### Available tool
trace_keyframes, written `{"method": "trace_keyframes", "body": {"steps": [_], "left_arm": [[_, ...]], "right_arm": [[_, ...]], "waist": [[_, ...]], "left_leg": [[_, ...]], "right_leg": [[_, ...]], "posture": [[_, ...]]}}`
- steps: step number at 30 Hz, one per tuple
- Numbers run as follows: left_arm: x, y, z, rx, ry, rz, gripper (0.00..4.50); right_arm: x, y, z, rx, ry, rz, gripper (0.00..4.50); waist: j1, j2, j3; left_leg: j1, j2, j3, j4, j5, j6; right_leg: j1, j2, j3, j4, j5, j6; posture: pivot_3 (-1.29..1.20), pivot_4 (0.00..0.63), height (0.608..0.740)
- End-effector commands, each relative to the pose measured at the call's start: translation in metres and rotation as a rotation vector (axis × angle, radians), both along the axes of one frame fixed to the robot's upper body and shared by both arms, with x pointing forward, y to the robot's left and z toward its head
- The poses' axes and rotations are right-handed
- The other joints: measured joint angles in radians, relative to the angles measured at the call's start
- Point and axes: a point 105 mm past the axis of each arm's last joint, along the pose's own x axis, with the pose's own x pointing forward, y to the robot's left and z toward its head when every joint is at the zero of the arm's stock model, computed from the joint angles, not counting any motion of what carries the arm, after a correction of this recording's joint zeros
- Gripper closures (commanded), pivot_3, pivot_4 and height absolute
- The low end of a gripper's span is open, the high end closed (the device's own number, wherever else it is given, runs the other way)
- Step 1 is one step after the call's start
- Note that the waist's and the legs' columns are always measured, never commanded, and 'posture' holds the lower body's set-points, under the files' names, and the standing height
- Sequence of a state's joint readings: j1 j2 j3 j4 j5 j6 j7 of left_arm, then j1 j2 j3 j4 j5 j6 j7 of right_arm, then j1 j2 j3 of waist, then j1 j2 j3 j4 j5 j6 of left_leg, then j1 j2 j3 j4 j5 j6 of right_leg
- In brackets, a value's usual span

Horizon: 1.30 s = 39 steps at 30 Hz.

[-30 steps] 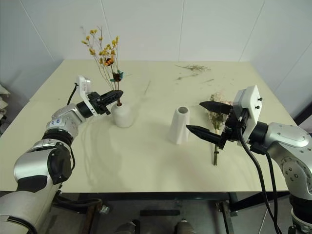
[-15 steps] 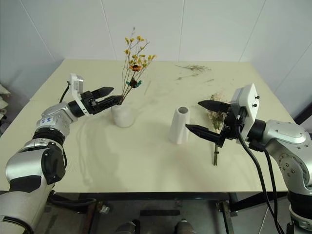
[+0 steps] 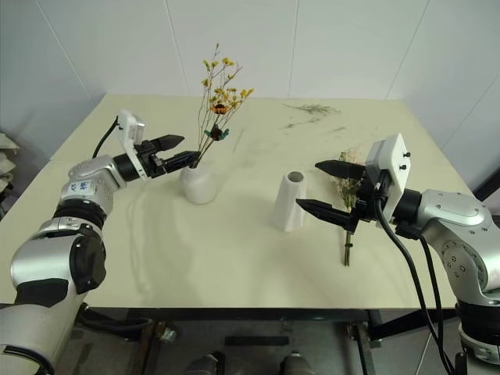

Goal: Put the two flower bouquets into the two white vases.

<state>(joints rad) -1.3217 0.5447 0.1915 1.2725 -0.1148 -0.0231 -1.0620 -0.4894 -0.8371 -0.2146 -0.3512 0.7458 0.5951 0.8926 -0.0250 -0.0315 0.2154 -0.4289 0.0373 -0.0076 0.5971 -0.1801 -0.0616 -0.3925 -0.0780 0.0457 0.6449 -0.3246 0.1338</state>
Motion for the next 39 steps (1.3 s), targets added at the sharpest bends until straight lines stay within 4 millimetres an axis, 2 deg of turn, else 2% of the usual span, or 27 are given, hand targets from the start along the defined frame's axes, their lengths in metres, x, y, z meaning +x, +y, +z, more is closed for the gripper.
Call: {"method": "trace_keyframes", "body": {"steps": [1, 6, 9, 14, 22, 32, 39], "left_arm": [[0.000, -0.014, 0.021, 0.095, -0.035, -0.037, 0.04], [0.000, -0.026, 0.018, 0.216, -0.006, -0.058, 0.04], [0.003, -0.031, 0.017, 0.267, 0.003, -0.050, 0.59], [0.006, -0.033, 0.020, 0.273, -0.016, -0.023, 2.08], [0.005, -0.023, 0.023, 0.286, -0.030, 0.002, 4.46], [0.005, -0.007, 0.017, 0.254, -0.014, 0.039, 4.46], [0.004, -0.004, 0.010, 0.227, -0.005, 0.034, 4.46]], "right_arm": [[-0.005, 0.000, 0.009, -0.001, -0.051, -0.001, 0.00], [-0.006, 0.000, 0.006, 0.001, -0.047, -0.011, 0.00], [-0.007, 0.000, 0.005, 0.003, -0.044, -0.017, 0.00], [-0.009, -0.001, 0.002, 0.002, -0.040, -0.033, 0.00], [-0.013, -0.003, 0.000, 0.003, -0.033, -0.049, 0.00], [-0.010, -0.001, 0.001, 0.002, -0.029, -0.038, 0.00], [-0.008, -0.001, 0.000, -0.003, -0.026, -0.031, 0.00]], "waist": [[0.000, 0.000, 0.000], [-0.003, 0.000, 0.000], [-0.003, 0.000, 0.000], [-0.002, 0.000, 0.000], [-0.003, 0.000, 0.000], [-0.003, 0.000, 0.000], [-0.002, 0.000, 0.000]], "left_leg": [[0.000, 0.000, 0.000, 0.000, 0.000, 0.000], [0.000, 0.000, 0.000, -0.001, 0.000, 0.000], [0.000, 0.000, 0.000, -0.001, 0.000, 0.000], [0.000, 0.000, 0.000, -0.001, 0.000, 0.000], [0.000, 0.000, 0.000, -0.001, 0.000, 0.000], [0.000, 0.000, 0.000, -0.001, 0.000, 0.000], [0.000, 0.000, 0.000, -0.001, 0.000, 0.000]], "right_leg": [[0.000, 0.000, 0.000, 0.000, 0.000, 0.000], [0.000, 0.000, 0.000, -0.001, 0.000, 0.000], [-0.001, 0.000, 0.000, -0.001, 0.000, 0.000], [-0.001, 0.000, 0.000, -0.001, 0.000, 0.000], [-0.001, 0.000, 0.000, -0.001, 0.000, 0.000], [-0.001, 0.000, 0.000, -0.001, 0.000, 0.000], [-0.001, 0.000, 0.000, 0.000, 0.000, 0.000]], "posture": [[0.00, 0.150, 0.740], [0.00, 0.150, 0.740], [0.00, 0.150, 0.740], [0.00, 0.150, 0.740], [0.00, 0.150, 0.740], [0.00, 0.150, 0.740], [0.00, 0.150, 0.740]]}}
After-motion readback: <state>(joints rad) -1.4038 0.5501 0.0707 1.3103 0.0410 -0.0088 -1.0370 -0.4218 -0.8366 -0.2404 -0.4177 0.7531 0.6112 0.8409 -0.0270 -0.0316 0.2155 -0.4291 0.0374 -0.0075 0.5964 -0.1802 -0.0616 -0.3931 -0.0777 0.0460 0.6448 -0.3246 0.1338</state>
